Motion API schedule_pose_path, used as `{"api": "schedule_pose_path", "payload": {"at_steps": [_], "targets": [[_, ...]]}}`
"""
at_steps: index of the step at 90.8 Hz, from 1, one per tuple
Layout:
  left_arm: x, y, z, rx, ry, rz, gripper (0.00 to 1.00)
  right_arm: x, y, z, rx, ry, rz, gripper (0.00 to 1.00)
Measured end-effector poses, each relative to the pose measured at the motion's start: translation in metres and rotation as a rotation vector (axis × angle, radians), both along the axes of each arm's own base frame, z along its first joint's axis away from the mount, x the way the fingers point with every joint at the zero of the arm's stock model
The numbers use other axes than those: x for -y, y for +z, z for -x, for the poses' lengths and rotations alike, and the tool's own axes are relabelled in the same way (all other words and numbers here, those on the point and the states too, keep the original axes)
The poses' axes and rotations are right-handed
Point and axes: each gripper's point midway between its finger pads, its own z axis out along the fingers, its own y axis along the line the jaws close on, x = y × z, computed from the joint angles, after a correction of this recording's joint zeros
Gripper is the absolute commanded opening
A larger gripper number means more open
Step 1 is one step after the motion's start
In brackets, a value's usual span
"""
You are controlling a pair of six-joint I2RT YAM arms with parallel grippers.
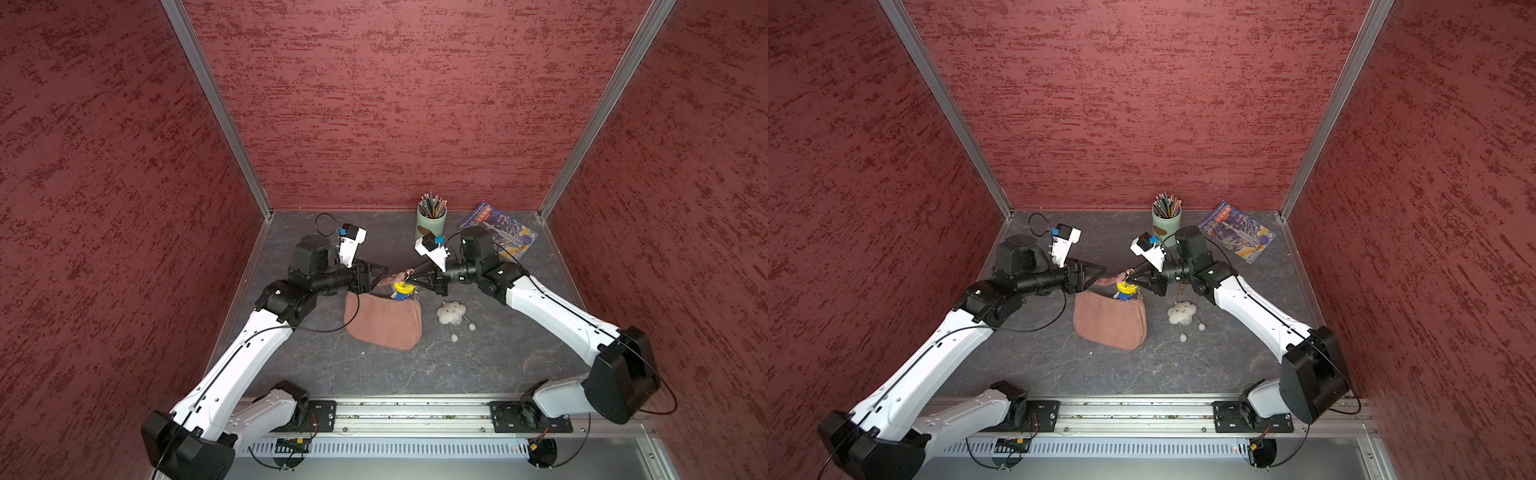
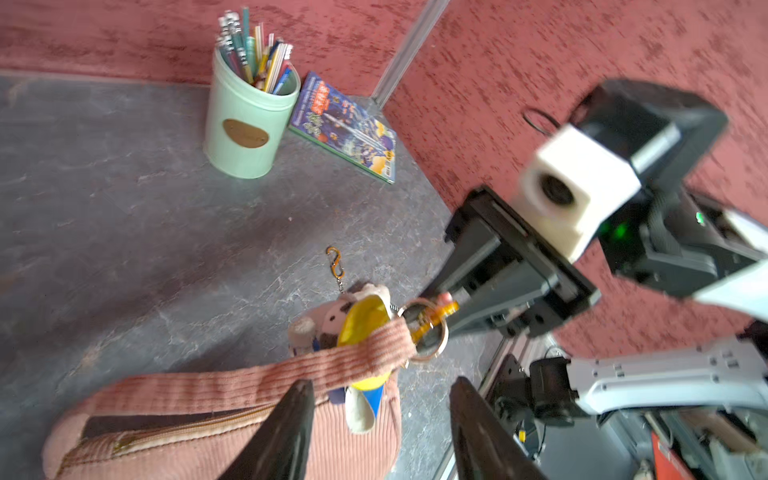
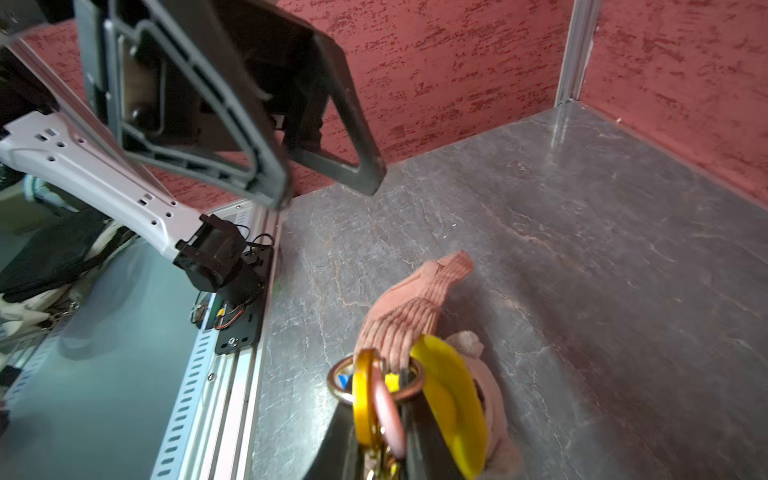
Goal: Remove the decoration from the bag
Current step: Pick up the bag from the center of the board.
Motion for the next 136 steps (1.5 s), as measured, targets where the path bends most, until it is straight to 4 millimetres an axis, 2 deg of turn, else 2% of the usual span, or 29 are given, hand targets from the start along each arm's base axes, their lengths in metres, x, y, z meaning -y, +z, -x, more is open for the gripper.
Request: {"api": "schedule_pose_path", "payload": {"at_steps": [11,18,29,41,59,74,89,107,129,136], "targets": [[0.013,-0.007,0.026,0.219,-0.155,-0.108,0.68,0.001,-0.004,0.004,-0.059,0.053,0.03,0.07],[0.024,-0.015,0.033,0.327,-0.232,-0.179,0.68,0.003,-0.012,0.01,-0.103,0.075,0.048,0.08],[0.037,-0.03,0.029,0.451,-0.302,-0.288,0.67,0.005,-0.022,0.017,-0.161,0.098,0.068,0.08],[0.046,-0.05,0.022,0.525,-0.36,-0.388,0.66,0.006,-0.024,0.023,-0.188,0.119,0.069,0.09],[0.051,-0.074,0.019,0.548,-0.439,-0.481,0.62,0.005,-0.022,0.027,-0.203,0.143,0.065,0.1],[0.05,-0.082,0.019,0.576,-0.476,-0.535,0.58,0.007,-0.023,0.032,-0.222,0.165,0.066,0.09],[0.05,-0.079,0.018,0.617,-0.49,-0.561,0.47,0.007,-0.023,0.035,-0.227,0.18,0.065,0.07],[0.052,-0.076,0.019,0.66,-0.507,-0.586,0.18,0.007,-0.024,0.038,-0.236,0.192,0.064,0.07],[0.049,-0.07,0.018,0.685,-0.49,-0.613,0.0,0.007,-0.029,0.038,-0.256,0.193,0.073,0.07],[0.046,-0.066,0.017,0.691,-0.476,-0.622,0.0,0.007,-0.029,0.037,-0.259,0.193,0.075,0.07]]}}
